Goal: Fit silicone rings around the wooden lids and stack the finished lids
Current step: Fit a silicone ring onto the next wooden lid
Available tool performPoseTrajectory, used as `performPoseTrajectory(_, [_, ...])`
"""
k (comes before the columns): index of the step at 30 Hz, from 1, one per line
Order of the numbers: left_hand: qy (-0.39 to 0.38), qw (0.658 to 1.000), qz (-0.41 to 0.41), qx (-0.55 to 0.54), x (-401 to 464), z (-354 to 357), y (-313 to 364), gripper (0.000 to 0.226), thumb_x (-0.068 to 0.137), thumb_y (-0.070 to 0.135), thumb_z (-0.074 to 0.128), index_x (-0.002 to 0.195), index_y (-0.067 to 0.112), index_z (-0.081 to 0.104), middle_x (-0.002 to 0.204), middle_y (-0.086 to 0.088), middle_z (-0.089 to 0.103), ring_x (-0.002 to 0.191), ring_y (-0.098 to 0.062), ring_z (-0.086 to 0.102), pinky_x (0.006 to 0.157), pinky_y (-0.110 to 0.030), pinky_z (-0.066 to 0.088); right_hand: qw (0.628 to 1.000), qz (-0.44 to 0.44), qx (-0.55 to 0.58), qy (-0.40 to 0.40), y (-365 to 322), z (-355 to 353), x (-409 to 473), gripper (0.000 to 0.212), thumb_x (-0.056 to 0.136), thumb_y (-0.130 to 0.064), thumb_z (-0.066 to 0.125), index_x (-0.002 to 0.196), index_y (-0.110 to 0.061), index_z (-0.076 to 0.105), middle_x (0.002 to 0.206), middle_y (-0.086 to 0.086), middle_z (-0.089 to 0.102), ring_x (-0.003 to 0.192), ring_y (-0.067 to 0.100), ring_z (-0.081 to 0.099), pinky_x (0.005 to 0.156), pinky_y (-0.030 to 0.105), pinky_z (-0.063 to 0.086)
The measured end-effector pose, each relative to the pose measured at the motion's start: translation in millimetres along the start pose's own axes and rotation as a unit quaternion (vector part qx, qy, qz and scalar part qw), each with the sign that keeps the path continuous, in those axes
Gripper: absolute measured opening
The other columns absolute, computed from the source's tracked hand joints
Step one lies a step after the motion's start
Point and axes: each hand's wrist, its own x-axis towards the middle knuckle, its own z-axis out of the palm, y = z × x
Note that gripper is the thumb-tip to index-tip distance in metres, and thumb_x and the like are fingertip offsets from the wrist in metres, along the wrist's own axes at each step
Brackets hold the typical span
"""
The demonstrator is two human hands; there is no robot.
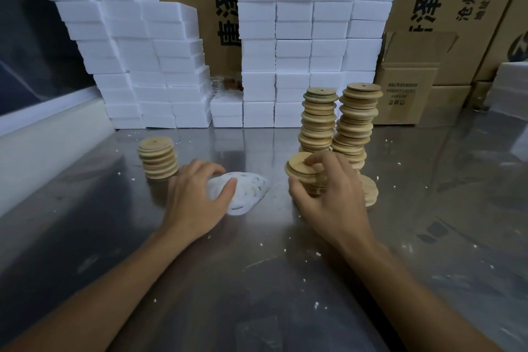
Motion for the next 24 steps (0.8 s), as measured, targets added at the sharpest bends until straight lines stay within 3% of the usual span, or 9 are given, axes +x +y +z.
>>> performPoseTrajectory(3, [-0.055,0.995,-0.078,-0.006,-0.7,6.8,-3.0,0.022,0.079,0.039,0.073,0.094,0.023,0.07,0.098,0.003,0.058,0.093,-0.02,0.056,0.088,-0.043,0.047,0.997,-0.016,0.07,-0.027,-7.5,2.5,-4.3,0.031,0.076,-0.033,0.071,0.101,-0.018,0.06,0.106,-0.007,0.056,0.093,0.006,0.054,0.075,0.009,0.04])
performPoseTrajectory(5, [-0.065,0.992,-0.103,-0.04,-1.8,7.9,-7.6,0.019,0.077,0.032,0.078,0.092,0.023,0.072,0.096,0.002,0.062,0.086,-0.016,0.057,0.083,-0.036,0.048,0.987,0.021,0.145,-0.061,-10.1,7.0,-9.4,0.029,0.074,-0.019,0.079,0.1,-0.018,0.066,0.118,-0.007,0.056,0.104,0.005,0.059,0.081,0.011,0.046])
performPoseTrajectory(7, [-0.045,0.988,-0.12,-0.088,-2.0,5.2,-9.9,0.011,0.076,0.024,0.081,0.084,0.024,0.073,0.091,0.001,0.067,0.077,-0.009,0.058,0.072,-0.026,0.045,0.953,0.105,0.268,-0.091,-16.8,10.5,-15.0,0.031,0.072,-0.002,0.082,0.097,-0.017,0.071,0.127,-0.006,0.055,0.102,0.007,0.066,0.075,0.016,0.052])
performPoseTrajectory(9, [-0.028,0.983,-0.14,-0.116,-2.0,3.5,-10.4,0.017,0.075,0.017,0.082,0.073,0.03,0.071,0.085,0.004,0.068,0.072,-0.006,0.058,0.064,-0.017,0.04,0.921,0.158,0.343,-0.096,-22.0,14.2,-19.5,0.029,0.071,-0.001,0.084,0.094,-0.015,0.074,0.125,-0.006,0.059,0.098,0.005,0.069,0.073,0.016,0.053])
performPoseTrajectory(11, [-0.027,0.983,-0.144,-0.107,-2.3,4.2,-11.0,0.022,0.074,0.014,0.082,0.07,0.03,0.068,0.085,0.003,0.066,0.071,-0.004,0.055,0.062,-0.012,0.036,0.915,0.18,0.353,-0.082,-25.2,17.5,-22.7,0.018,0.073,-0.012,0.085,0.088,-0.016,0.076,0.118,-0.007,0.064,0.1,0.006,0.068,0.076,0.022,0.055])
performPoseTrajectory(14, [-0.023,0.985,-0.142,-0.094,-1.1,4.4,-10.3,0.022,0.073,0.012,0.081,0.067,0.026,0.066,0.091,0.0,0.059,0.076,-0.001,0.048,0.066,-0.004,0.033,0.914,0.201,0.344,-0.083,-27.5,22.9,-24.3,0.012,0.077,-0.009,0.081,0.08,-0.019,0.076,0.114,-0.007,0.066,0.102,0.001,0.065,0.084,0.027,0.054])
performPoseTrajectory(19, [0.011,0.984,-0.13,-0.12,-2.4,1.1,-7.1,0.03,0.077,0.008,0.076,0.064,0.029,0.059,0.076,0.009,0.056,0.071,0.0,0.049,0.063,-0.002,0.032,0.937,0.185,0.285,-0.085,-28.5,32.9,-19.0,0.038,0.078,-0.008,0.081,0.101,-0.032,0.062,0.117,-0.008,0.06,0.105,0.014,0.063,0.087,0.026,0.055])
performPoseTrajectory(21, [0.043,0.985,-0.119,-0.12,-3.6,-1.5,-5.5,0.027,0.078,0.004,0.073,0.068,0.024,0.058,0.074,0.008,0.056,0.07,-0.003,0.047,0.063,-0.005,0.032,0.938,0.181,0.285,-0.073,-28.4,36.7,-16.3,0.049,0.08,-0.011,0.08,0.109,-0.04,0.052,0.11,-0.009,0.062,0.097,0.006,0.064,0.083,0.022,0.055])
performPoseTrajectory(24, [0.063,0.985,-0.094,-0.133,-6.2,-4.2,-1.8,0.024,0.079,-0.003,0.069,0.072,0.017,0.058,0.075,0.009,0.057,0.07,-0.004,0.048,0.064,-0.006,0.034,0.952,0.166,0.251,-0.061,-28.6,42.5,-12.6,0.051,0.083,-0.017,0.077,0.116,-0.041,0.047,0.098,-0.008,0.063,0.091,0.007,0.063,0.078,0.02,0.054])
